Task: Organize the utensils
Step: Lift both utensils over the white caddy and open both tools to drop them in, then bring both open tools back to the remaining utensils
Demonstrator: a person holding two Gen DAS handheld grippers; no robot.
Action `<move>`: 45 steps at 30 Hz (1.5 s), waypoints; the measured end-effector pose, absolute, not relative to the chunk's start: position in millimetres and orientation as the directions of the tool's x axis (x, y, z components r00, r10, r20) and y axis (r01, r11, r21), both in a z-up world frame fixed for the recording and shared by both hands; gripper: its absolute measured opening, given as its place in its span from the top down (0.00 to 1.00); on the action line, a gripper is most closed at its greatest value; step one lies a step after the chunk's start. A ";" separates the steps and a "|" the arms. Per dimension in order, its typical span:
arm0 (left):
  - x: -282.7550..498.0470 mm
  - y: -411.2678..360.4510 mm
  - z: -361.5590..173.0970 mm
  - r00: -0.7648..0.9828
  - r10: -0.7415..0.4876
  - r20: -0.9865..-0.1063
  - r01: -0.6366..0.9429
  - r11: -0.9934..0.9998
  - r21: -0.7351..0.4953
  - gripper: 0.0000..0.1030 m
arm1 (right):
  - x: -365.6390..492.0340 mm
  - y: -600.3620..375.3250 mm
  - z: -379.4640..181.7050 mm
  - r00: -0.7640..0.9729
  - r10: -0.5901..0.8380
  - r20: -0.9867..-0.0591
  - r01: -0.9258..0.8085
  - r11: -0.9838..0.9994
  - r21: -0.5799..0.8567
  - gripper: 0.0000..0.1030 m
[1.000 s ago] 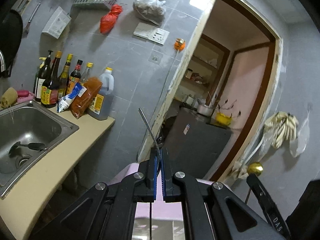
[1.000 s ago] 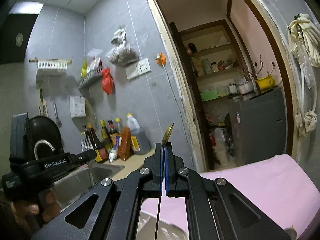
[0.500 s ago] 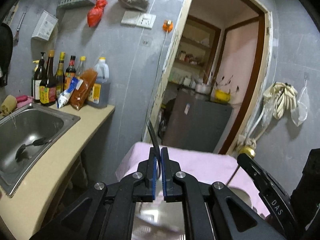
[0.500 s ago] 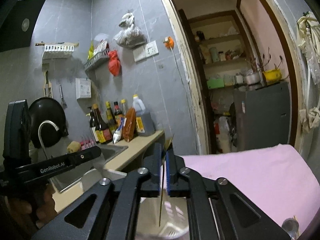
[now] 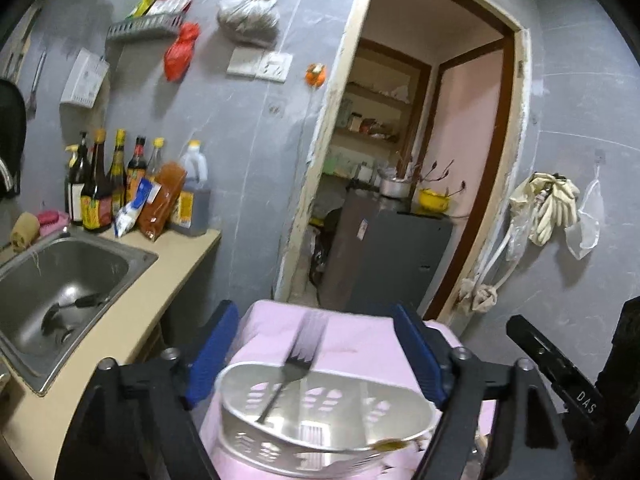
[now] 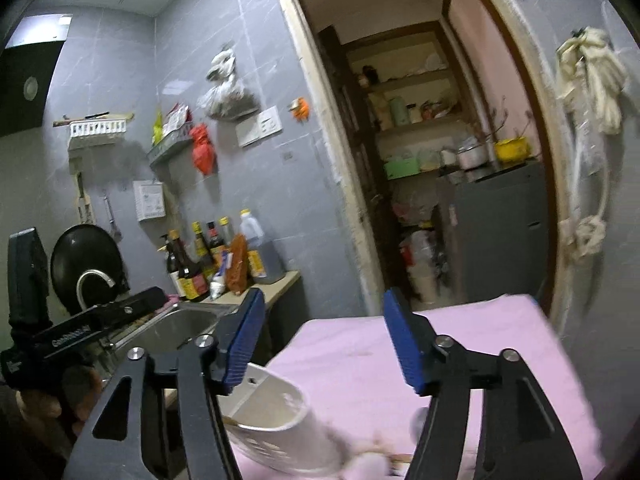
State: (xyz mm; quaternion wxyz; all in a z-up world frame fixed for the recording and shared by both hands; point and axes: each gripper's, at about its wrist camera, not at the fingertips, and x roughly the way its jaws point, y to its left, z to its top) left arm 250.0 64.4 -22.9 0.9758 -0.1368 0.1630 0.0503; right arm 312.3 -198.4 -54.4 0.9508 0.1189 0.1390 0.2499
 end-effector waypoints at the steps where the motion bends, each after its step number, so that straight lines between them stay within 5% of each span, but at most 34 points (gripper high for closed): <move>1: 248.7 57.1 -18.6 0.944 0.048 -0.328 -0.135 0.960 -0.247 0.19 | 310.0 -208.0 -50.1 0.842 0.500 -0.204 -0.434 0.852 0.293 0.29; 5: 239.6 20.7 -3.8 0.956 0.053 -0.289 -0.122 0.967 -0.225 0.01 | 299.2 -247.4 -31.4 0.872 0.449 -0.193 -0.394 0.880 0.266 0.13; 10: 230.8 -25.3 2.7 0.964 0.060 -0.258 -0.115 0.973 -0.202 0.01 | 284.3 -286.2 -16.1 0.908 0.377 -0.182 -0.347 0.921 0.176 0.02; 23: 232.0 -110.1 -30.8 0.952 0.046 -0.302 -0.085 0.989 -0.117 0.01 | 271.4 -356.6 -39.8 0.924 0.285 -0.255 -0.272 0.958 0.084 0.01; 34: 258.8 -141.4 -97.2 0.894 0.029 -0.448 -0.072 0.994 -0.080 0.01 | 307.3 -385.2 -128.5 0.823 0.309 -0.476 -0.261 0.951 0.166 0.01; 39: 273.2 -145.3 -124.0 0.853 0.018 -0.521 -0.077 0.993 -0.092 0.02 | 328.4 -387.3 -166.7 0.742 0.340 -0.579 -0.268 0.941 0.209 0.02; 45: 293.2 -152.7 -145.3 0.809 -0.002 -0.588 -0.060 0.995 -0.085 0.24 | 346.7 -374.1 -198.8 0.651 0.358 -0.670 -0.290 0.932 0.216 0.30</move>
